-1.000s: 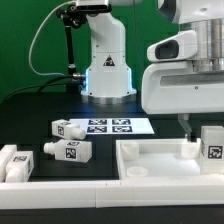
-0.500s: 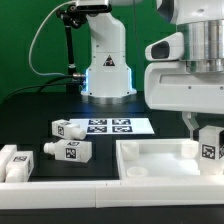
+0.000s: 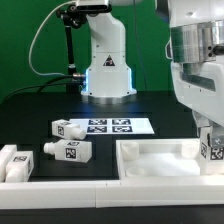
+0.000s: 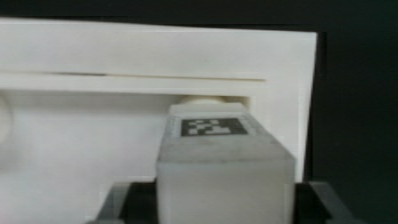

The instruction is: Assemble one leg

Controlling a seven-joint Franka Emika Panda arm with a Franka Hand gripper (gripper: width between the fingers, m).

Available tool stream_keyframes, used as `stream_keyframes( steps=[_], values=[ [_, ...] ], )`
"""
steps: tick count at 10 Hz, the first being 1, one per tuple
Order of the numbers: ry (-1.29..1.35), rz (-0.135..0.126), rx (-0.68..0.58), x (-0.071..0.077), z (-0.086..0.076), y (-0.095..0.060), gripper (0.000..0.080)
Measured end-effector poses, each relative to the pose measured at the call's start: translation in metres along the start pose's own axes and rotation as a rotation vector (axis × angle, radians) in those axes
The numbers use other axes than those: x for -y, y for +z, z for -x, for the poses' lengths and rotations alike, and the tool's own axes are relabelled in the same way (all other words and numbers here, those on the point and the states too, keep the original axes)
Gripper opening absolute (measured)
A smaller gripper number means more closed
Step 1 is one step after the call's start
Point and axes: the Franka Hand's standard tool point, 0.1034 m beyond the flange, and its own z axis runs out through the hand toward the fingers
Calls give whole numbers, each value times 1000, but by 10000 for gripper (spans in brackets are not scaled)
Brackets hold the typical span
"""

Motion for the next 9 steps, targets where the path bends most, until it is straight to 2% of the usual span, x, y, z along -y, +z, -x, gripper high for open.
stream_keyframes(
  steps=[1,2,3,4,5,6,9],
  values=[
    [-24,-1,0,0,0,0,288],
    [-44,-1,0,0,0,0,472],
    [-80,-1,-3,0,0,0,472],
    [-253,1,-3,-1,3,1,606],
    [-514,3,0,-2,7,2,636],
    [-645,11,5,-4,10,3,636],
    [-848,11,2,-4,8,3,649]
  ],
)
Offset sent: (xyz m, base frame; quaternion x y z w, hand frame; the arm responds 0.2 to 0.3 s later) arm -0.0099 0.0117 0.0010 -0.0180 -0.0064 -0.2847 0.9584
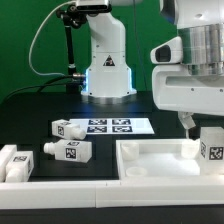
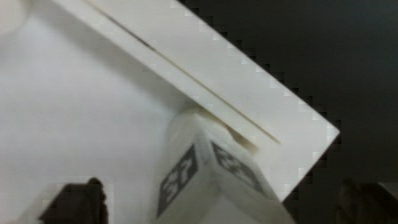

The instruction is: Assemble one leg

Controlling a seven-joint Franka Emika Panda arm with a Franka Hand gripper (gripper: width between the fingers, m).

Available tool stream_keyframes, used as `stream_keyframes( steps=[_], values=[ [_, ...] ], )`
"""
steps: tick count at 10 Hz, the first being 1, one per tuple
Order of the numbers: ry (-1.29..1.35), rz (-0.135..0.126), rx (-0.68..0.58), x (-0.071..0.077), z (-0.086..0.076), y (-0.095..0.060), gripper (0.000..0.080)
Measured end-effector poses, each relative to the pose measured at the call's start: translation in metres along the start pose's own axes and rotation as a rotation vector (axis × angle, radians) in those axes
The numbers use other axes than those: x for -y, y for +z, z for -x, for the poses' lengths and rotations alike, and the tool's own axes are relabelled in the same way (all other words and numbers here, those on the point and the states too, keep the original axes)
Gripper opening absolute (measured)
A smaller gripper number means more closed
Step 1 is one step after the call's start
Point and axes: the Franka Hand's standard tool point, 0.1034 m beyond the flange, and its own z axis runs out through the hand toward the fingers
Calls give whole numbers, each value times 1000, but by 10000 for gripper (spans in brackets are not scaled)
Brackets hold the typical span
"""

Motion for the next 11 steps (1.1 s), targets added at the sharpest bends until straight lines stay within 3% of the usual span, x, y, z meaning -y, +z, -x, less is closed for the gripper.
stream_keyframes(
  steps=[3,4,6,8,11],
  values=[
    [-562,19,-34,-3,-7,3,649],
    [-610,20,-33,-3,-7,5,649],
    [-558,21,-34,-3,-7,5,609],
    [-415,16,-34,-2,-6,5,299],
    [-193,12,-35,-3,-6,5,285]
  ],
)
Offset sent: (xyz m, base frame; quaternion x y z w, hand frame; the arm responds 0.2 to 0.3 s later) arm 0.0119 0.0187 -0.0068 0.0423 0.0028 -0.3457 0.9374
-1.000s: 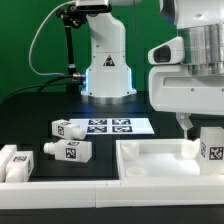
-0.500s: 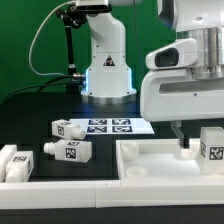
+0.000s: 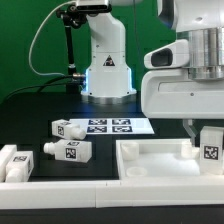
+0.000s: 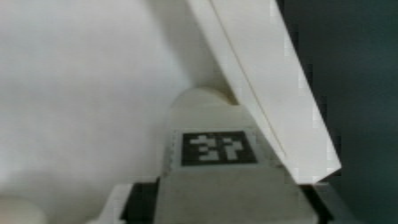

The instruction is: Assemble one leg

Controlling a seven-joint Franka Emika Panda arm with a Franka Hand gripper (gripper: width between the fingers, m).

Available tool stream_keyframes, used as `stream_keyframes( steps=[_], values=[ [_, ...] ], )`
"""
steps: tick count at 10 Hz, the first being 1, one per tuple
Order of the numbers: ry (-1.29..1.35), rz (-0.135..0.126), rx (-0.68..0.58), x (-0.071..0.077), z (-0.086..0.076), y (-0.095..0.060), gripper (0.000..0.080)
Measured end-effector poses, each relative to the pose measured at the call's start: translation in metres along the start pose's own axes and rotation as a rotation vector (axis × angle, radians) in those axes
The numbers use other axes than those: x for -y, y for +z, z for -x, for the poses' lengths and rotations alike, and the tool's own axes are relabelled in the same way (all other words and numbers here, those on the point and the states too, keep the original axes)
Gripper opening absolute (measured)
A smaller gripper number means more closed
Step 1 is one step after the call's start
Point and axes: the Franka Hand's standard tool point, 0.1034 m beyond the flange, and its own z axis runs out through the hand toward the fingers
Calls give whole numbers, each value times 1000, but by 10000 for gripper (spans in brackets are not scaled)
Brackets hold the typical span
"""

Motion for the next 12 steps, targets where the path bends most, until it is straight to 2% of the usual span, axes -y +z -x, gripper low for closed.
stream_keyframes(
  steps=[3,7,9,12],
  values=[
    [328,1,-2,-1,-1,0,285],
    [892,7,33,1,1,-2,285],
    [1196,-9,32,3,0,0,285],
    [1309,-7,29,1,-1,0,285]
  ],
)
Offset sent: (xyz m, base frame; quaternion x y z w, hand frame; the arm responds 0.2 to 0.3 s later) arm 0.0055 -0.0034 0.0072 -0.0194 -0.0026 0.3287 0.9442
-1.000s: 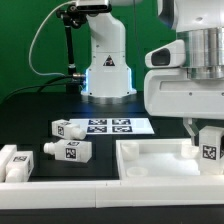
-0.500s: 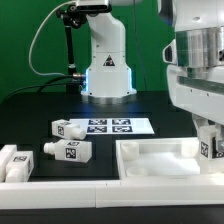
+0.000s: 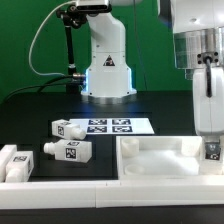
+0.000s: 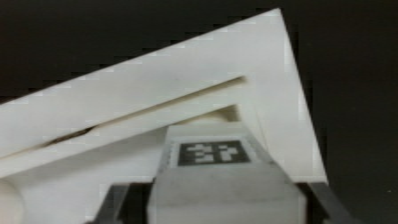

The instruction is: Assemble one leg

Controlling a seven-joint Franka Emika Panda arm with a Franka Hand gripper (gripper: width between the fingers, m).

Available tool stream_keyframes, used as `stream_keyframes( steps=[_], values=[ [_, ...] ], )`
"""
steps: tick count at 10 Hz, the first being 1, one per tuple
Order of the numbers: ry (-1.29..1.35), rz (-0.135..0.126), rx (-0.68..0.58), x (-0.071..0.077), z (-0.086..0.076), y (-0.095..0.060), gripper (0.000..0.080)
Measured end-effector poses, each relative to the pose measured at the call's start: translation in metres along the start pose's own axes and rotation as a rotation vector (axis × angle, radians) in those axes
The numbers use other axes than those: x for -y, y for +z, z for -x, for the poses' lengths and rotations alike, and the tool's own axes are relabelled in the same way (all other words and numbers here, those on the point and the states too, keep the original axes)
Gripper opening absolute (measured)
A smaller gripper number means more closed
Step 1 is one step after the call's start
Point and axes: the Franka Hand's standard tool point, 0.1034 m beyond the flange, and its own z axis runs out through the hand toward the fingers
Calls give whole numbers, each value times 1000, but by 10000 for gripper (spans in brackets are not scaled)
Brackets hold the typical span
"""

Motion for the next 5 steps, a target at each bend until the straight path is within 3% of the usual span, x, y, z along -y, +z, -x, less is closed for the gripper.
stream_keyframes(
  steps=[3,4,5],
  values=[
    [5,-3,-7,0,0,0,285],
    [-3,-3,-6,0,0,0,454],
    [-54,-6,3,1,5,-9,454]
  ],
)
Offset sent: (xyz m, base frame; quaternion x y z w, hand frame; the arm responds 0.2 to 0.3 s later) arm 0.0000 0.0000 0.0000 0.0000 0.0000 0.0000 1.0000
